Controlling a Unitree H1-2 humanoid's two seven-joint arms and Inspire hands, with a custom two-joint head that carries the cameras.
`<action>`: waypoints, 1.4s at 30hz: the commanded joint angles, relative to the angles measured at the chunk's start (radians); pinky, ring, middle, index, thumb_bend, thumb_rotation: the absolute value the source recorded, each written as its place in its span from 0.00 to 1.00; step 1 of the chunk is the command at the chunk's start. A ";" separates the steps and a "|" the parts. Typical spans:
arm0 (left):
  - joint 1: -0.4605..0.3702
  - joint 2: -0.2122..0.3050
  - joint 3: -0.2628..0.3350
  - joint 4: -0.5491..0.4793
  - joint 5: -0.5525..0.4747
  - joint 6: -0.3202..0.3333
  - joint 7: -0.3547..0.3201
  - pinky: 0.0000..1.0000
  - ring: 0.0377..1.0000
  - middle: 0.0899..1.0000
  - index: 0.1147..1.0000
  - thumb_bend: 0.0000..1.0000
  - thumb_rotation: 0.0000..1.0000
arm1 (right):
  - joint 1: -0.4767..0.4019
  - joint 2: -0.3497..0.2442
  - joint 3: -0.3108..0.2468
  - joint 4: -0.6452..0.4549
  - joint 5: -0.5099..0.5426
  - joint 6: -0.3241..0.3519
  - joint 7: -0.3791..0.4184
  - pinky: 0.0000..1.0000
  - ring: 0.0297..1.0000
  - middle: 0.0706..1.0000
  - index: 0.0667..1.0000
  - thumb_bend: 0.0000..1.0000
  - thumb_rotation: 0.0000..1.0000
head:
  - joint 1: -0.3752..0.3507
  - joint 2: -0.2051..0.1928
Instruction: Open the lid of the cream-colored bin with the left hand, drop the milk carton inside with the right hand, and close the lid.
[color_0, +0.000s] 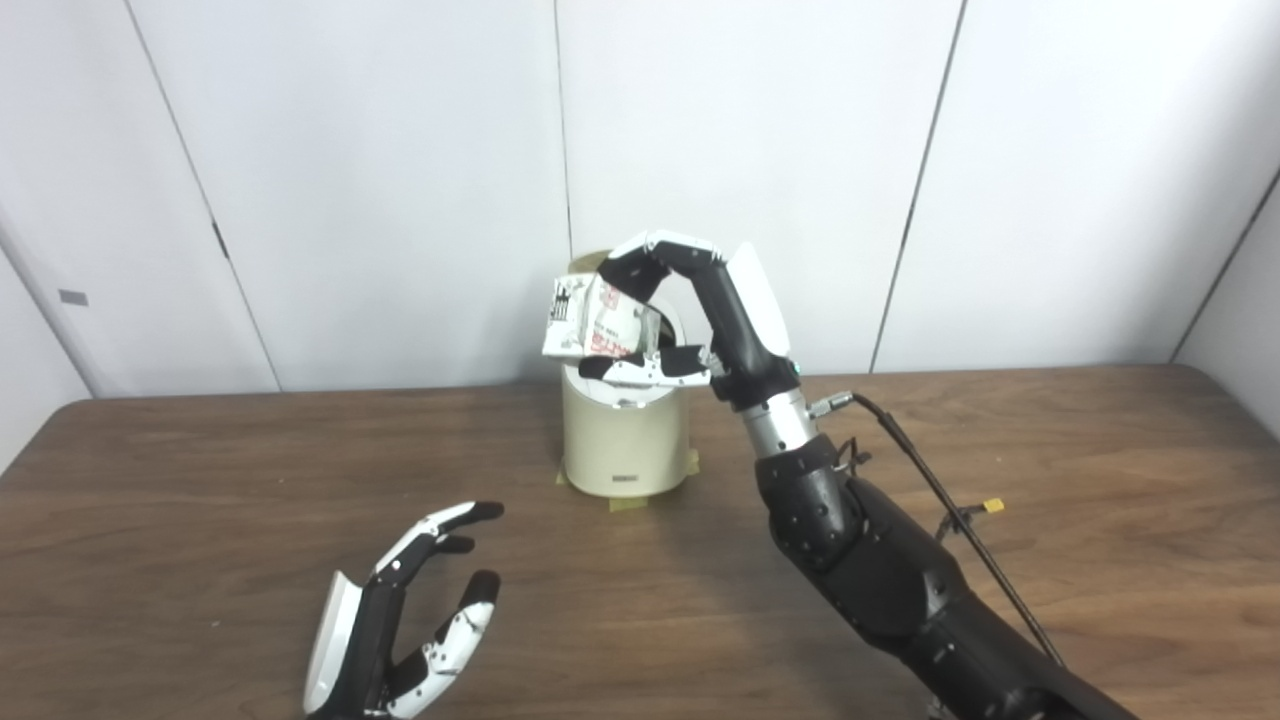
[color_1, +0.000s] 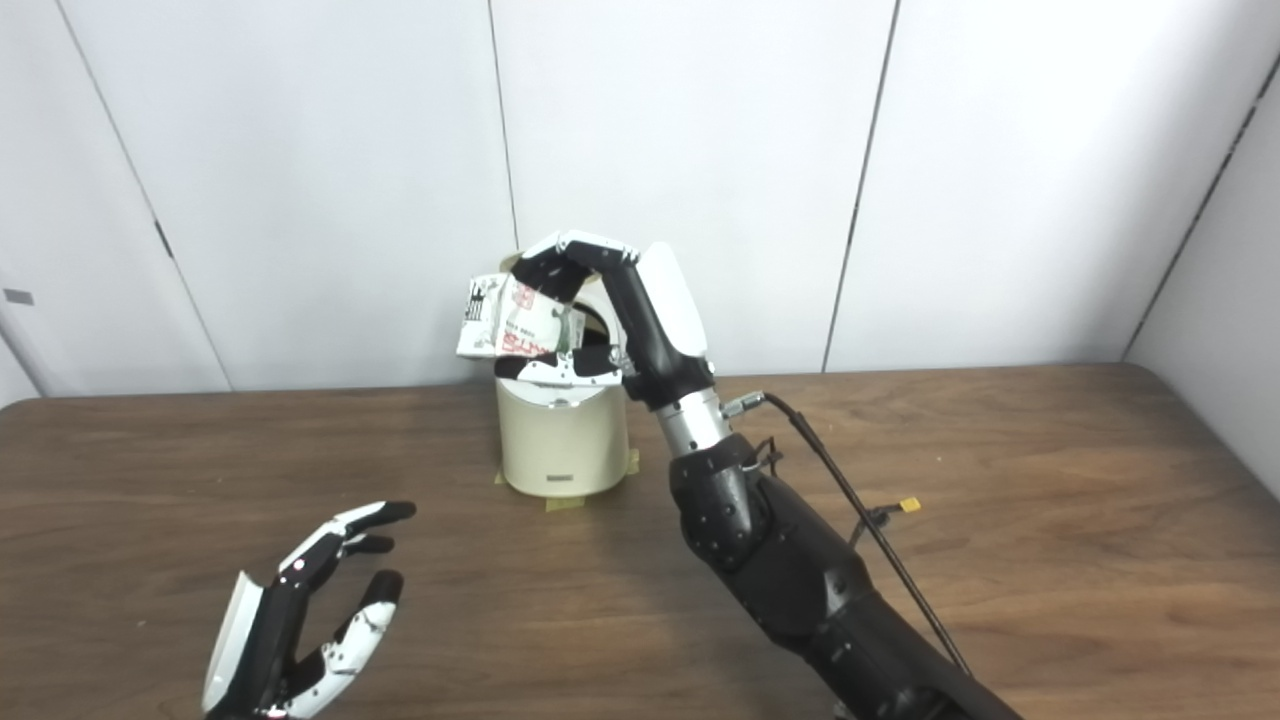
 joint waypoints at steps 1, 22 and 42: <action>0.032 -0.051 -0.009 0.007 -0.001 -0.013 0.025 0.70 0.78 0.75 0.71 0.40 0.58 | -0.095 0.001 0.000 0.008 0.024 -0.032 -0.051 0.39 0.43 0.44 0.45 0.52 0.00 | 0.005 0.000; 0.044 -0.050 -0.015 0.007 0.022 -0.025 0.050 0.70 0.78 0.73 0.70 0.42 0.56 | -0.158 0.029 0.053 0.217 0.086 -0.032 -0.087 0.37 0.41 0.46 0.45 0.52 0.00 | 0.069 -0.006; 0.067 -0.050 -0.028 -0.013 0.039 -0.006 0.050 0.74 0.79 0.75 0.71 0.45 0.63 | -0.211 0.023 0.154 0.308 0.052 -0.032 -0.187 0.36 0.39 0.49 0.45 0.51 0.00 | 0.100 -0.004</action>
